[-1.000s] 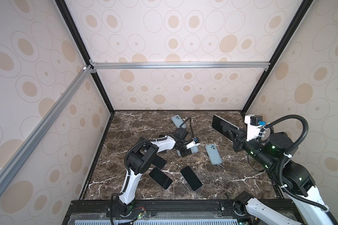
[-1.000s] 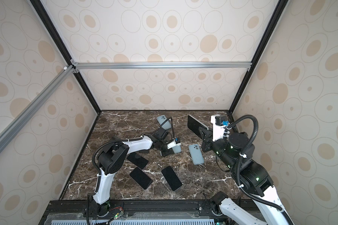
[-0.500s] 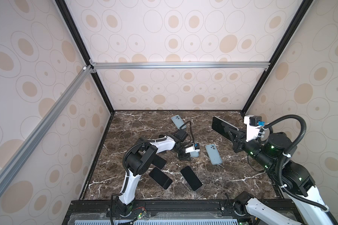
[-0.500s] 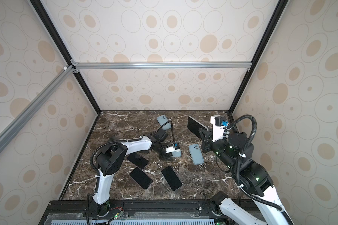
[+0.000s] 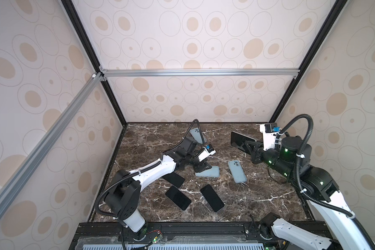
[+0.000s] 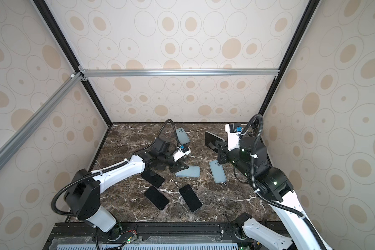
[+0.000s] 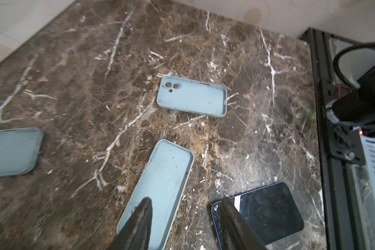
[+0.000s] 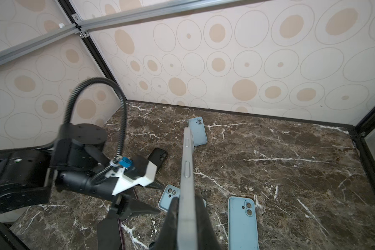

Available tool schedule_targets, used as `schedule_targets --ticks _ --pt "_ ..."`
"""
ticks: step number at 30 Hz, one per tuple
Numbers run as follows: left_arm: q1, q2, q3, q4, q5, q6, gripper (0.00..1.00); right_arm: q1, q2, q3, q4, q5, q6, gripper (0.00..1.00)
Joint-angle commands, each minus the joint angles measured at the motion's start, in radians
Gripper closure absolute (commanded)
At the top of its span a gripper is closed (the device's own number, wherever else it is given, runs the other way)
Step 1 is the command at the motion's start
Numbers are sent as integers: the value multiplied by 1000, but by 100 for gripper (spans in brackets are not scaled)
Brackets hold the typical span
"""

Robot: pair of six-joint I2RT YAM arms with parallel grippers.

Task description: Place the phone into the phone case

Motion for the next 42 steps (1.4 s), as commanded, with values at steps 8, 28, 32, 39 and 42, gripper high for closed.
schedule_targets --ticks 8,28,32,39,42 --pt "127 -147 -244 215 -50 -638 52 -6 126 -94 59 -119 178 100" --pt "201 17 -352 541 -107 -936 48 -137 446 -392 520 -564 482 100" --pt "200 55 -361 563 -105 -941 47 -146 521 -387 557 -641 489 100" --pt "191 119 -365 550 -41 -907 47 -150 604 -375 551 -708 447 100" --pt "187 135 -356 533 -35 -884 49 -150 622 -378 547 -715 435 100"
